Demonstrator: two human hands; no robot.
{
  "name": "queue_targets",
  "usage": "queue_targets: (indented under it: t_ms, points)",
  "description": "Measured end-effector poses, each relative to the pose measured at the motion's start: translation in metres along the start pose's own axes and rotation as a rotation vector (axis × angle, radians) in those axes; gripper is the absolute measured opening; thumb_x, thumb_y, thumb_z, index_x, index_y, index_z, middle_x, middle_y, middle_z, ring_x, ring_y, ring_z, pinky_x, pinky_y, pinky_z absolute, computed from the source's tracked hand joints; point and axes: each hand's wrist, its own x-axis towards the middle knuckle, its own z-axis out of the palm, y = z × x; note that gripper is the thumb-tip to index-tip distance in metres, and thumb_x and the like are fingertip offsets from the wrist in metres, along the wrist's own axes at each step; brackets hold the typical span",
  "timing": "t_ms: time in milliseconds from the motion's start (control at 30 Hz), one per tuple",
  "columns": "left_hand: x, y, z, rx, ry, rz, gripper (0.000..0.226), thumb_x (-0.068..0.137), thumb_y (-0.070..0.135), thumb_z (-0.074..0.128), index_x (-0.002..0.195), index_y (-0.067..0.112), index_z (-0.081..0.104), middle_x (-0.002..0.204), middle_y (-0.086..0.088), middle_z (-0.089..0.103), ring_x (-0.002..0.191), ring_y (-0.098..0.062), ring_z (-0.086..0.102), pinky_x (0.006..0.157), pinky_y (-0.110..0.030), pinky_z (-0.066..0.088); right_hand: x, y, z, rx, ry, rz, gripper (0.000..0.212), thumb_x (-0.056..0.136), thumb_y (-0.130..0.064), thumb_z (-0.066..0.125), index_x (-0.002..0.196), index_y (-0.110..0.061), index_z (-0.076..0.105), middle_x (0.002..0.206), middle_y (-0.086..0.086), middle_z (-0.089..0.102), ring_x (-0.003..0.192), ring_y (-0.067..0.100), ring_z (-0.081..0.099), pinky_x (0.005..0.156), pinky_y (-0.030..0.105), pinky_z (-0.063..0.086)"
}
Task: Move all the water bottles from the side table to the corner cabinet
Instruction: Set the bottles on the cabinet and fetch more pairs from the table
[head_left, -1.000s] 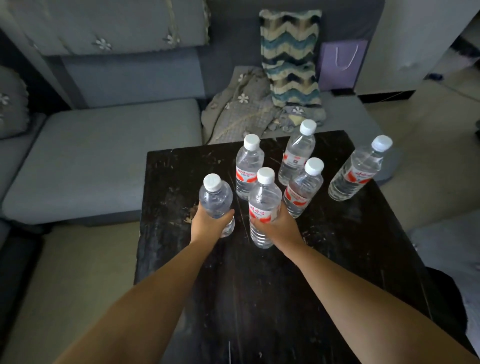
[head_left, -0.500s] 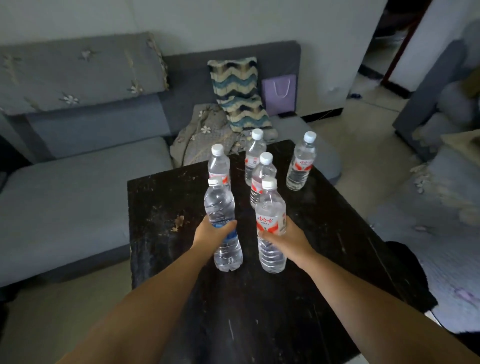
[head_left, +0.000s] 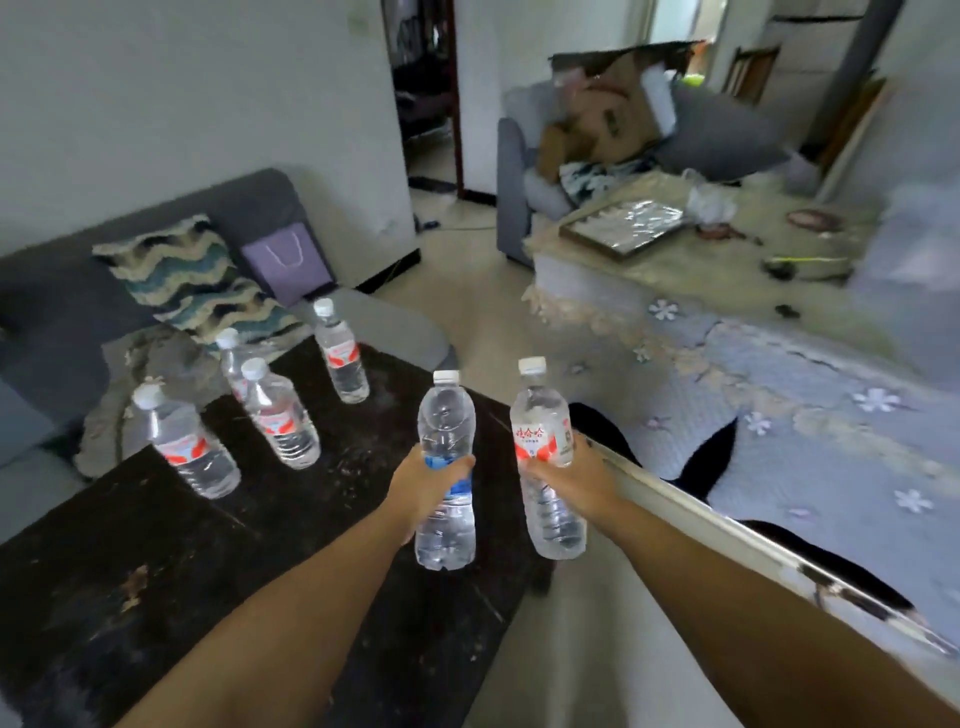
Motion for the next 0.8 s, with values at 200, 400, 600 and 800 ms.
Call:
queue_targets:
  t_ms: [200, 400, 600, 800]
  points:
    - [-0.013, 0.056, 0.139, -0.001, -0.226, 0.078, 0.033, 0.082, 0.027, 0.074, 0.11, 0.018, 0.06, 0.106, -0.008, 0.07, 0.093, -0.022, 0.068, 0.087, -0.038, 0.055, -0.054, 0.069, -0.128, 0.097, 0.218, 0.093, 0.034, 0.077, -0.037, 0.079, 0.106, -0.028, 0.062, 0.1, -0.007, 0.072, 0.096, 0.015, 0.069, 0.078, 0.023, 0.055]
    - [-0.057, 0.092, 0.3, 0.113, -0.426, 0.097, 0.035, 0.078, 0.035, 0.077, 0.101, 0.014, 0.058, 0.095, -0.007, 0.064, 0.083, -0.02, 0.064, 0.077, -0.038, 0.058, -0.139, 0.152, -0.254, 0.092, 0.448, 0.261, 0.06, 0.071, -0.056, 0.077, 0.117, -0.02, 0.058, 0.104, -0.001, 0.071, 0.094, 0.017, 0.069, 0.089, 0.035, 0.056]
    - [-0.107, 0.118, 0.423, 0.351, -0.718, 0.263, 0.049, 0.071, 0.04, 0.075, 0.105, 0.008, 0.059, 0.096, -0.01, 0.064, 0.081, -0.019, 0.063, 0.065, -0.026, 0.05, -0.248, 0.211, -0.323, 0.141, 0.714, 0.386, 0.06, 0.07, -0.062, 0.073, 0.112, -0.022, 0.06, 0.095, -0.004, 0.072, 0.086, 0.013, 0.07, 0.08, 0.031, 0.055]
    - [-0.186, 0.14, 0.533, 0.519, -0.925, 0.435, 0.037, 0.076, 0.035, 0.074, 0.089, 0.013, 0.047, 0.074, 0.001, 0.051, 0.066, -0.013, 0.052, 0.051, -0.023, 0.038, -0.354, 0.253, -0.349, 0.276, 1.027, 0.555, 0.063, 0.068, -0.049, 0.078, 0.121, -0.022, 0.056, 0.104, -0.001, 0.071, 0.095, 0.016, 0.069, 0.089, 0.042, 0.057]
